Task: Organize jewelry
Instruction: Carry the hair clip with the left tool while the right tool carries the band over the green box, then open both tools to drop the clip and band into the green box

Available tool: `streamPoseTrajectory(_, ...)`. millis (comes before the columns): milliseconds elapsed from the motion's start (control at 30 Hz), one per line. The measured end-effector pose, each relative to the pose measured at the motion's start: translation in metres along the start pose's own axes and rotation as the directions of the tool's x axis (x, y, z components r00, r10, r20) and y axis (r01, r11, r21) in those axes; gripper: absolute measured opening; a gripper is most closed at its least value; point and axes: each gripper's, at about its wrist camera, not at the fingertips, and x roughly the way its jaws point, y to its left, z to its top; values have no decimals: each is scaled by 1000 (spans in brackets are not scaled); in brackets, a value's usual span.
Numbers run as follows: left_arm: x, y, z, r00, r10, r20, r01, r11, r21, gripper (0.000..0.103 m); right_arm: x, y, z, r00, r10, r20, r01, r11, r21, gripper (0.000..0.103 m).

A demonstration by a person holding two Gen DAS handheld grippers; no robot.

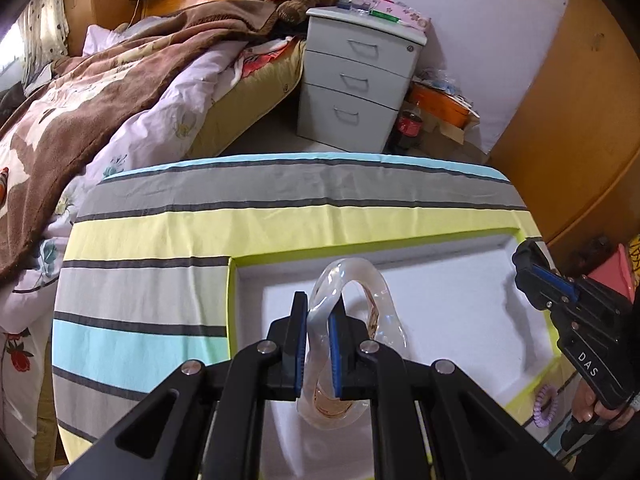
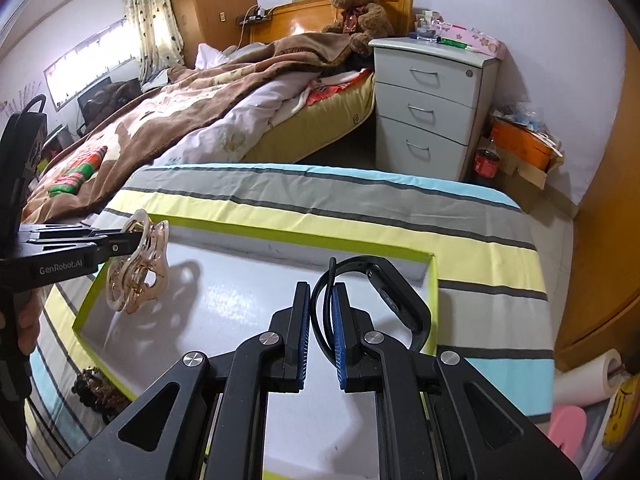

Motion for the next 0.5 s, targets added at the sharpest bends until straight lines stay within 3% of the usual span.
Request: streamPoseTrajectory(500, 22, 7, 3, 999, 21, -25, -22, 1000, -20, 11, 30, 5, 4, 997, -15, -76, 13, 1000, -21, 11)
